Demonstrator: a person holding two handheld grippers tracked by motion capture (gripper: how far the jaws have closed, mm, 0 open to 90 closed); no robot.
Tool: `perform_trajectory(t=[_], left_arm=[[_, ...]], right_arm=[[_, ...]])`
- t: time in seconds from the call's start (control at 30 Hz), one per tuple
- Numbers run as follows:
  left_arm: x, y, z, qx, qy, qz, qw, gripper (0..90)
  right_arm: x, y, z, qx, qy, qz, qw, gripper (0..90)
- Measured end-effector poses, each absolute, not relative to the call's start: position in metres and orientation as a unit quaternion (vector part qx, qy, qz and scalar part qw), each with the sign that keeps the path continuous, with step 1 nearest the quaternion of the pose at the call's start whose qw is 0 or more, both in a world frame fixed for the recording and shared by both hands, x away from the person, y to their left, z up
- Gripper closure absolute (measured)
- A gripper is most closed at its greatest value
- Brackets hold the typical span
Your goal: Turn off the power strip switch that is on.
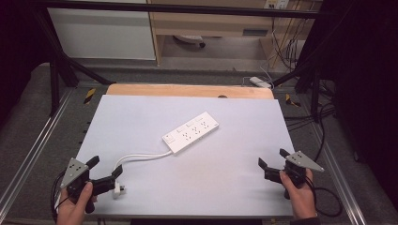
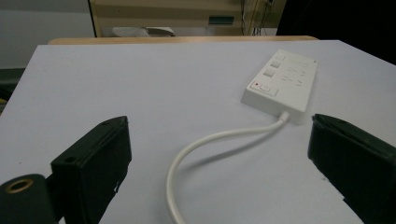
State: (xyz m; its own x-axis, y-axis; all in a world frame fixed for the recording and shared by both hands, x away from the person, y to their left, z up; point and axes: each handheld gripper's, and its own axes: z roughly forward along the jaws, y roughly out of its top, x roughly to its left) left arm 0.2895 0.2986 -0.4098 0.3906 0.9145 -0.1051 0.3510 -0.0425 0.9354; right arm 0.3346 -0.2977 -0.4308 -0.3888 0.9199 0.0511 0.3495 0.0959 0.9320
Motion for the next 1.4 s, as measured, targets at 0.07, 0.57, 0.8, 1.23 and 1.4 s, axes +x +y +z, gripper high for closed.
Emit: perform_trajectory(t=[0.07,0.57,0.8,1.23,1.4], left_arm=[[0.289,0.299,-0.41,0.666,0.474,0.281,0.503,6.2],[0.289,0.299,-0.409,0.665,0.473,0.282,0.504,6.1],[0.289,0.298,-0.409,0.667,0.472,0.281,0.504,6.1],[0.289,0.298,-0.409,0.668,0.47,0.283,0.502,6.1],[0.289,0.298,-0.409,0.671,0.469,0.283,0.501,6.1]], right_arm=[[0.335,-0.299,-0.43,0.47,0.675,0.489,0.291,6.1],[0.331,-0.298,-0.421,0.449,0.666,0.516,0.296,5.9],[0.33,-0.297,-0.417,0.449,0.662,0.526,0.29,4.0],[0.329,-0.291,-0.412,0.47,0.656,0.513,0.292,3.6],[0.328,-0.286,-0.407,0.467,0.655,0.521,0.286,4.1]])
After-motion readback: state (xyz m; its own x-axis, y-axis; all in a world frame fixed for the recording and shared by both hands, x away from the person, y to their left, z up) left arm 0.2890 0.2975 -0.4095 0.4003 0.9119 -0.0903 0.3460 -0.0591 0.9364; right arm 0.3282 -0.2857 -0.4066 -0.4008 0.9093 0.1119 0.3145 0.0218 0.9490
